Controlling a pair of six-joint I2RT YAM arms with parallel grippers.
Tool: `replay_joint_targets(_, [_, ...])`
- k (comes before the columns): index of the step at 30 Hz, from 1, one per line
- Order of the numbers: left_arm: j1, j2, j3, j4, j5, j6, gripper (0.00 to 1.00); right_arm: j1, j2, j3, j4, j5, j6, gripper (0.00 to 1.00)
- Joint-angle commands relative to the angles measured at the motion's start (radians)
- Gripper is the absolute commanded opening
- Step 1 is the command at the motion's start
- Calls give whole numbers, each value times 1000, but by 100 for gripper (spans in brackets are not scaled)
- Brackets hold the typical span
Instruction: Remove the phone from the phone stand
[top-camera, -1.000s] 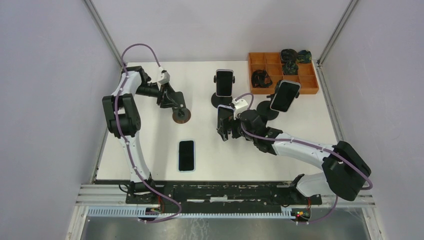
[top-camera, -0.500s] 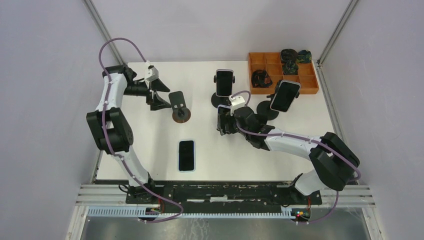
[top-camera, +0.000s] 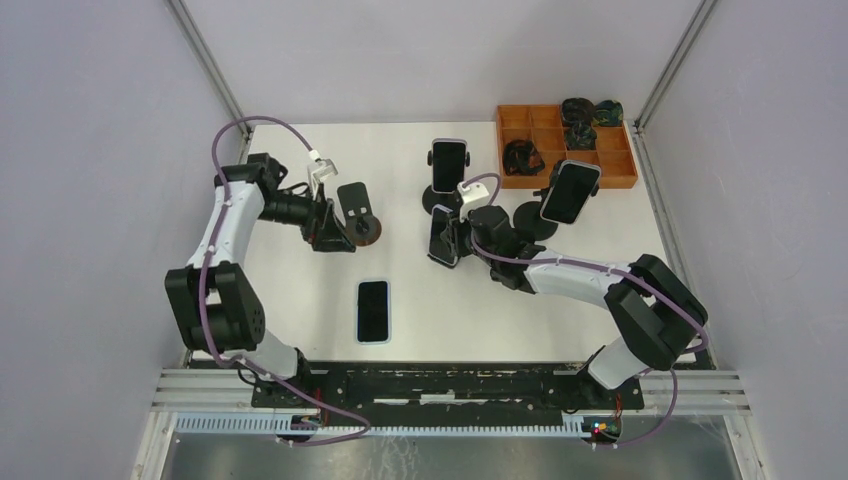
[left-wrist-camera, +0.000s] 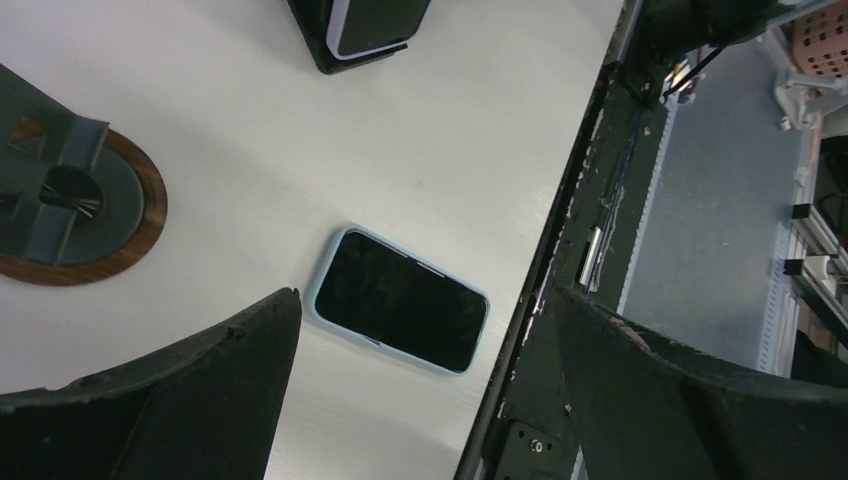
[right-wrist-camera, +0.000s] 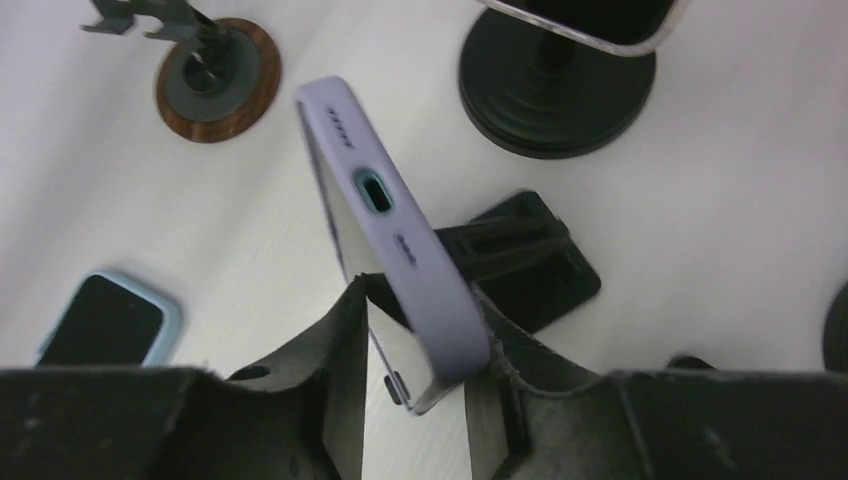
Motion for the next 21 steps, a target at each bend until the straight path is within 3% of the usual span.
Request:
replay_joint_targets(1, [-52,-150,-57,246,-109,-395,100,7,-2,13,87,-78,1,27])
replay_joint_targets(5, [-104,-184,-57,235,-142,-408,100,6,-10,19,88,-130,-12,8])
replay_joint_targets(8, [-106,-181,-78,158,-92,-271,100,7,-24,12,103,-195,-9,0])
replay_joint_targets(16, [-107,-219,-139,-84,23,216,100,5,-81,-15,192,-550,54,0])
replay_joint_targets(21, [-106,-235,-132,-136,-7,390,100,5,-63,-9,330,-842,174,0])
